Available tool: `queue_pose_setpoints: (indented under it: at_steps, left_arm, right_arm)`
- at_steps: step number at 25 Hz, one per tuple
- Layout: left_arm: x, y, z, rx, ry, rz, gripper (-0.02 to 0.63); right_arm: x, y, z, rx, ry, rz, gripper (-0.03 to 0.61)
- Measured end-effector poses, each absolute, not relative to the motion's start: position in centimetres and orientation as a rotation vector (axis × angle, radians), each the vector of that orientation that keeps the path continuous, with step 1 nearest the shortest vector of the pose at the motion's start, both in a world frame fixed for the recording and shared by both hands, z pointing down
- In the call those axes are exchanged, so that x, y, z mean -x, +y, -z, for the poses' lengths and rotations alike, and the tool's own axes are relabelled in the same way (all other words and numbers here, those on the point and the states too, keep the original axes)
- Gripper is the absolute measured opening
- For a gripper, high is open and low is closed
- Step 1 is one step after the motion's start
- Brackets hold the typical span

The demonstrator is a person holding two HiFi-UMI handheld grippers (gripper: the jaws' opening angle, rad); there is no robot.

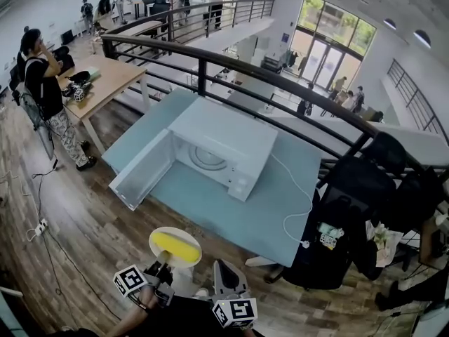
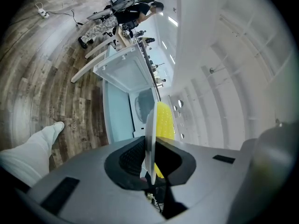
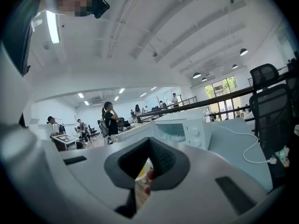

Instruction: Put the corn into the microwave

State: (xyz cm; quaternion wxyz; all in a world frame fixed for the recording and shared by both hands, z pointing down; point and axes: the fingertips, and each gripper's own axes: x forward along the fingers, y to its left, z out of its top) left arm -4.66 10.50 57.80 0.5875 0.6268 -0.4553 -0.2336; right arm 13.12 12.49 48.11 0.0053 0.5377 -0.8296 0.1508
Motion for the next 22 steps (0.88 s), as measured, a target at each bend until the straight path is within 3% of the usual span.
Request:
queue_pose_setpoints:
  at_steps: [22]
  left_arm:
    - [3.8,-0.3,-58.3,-1.439,-1.01,0.506,0.035]
  right_arm:
    - [-12.3,2.8,-47.9,-1.689,-2.553,-0.494,0.008]
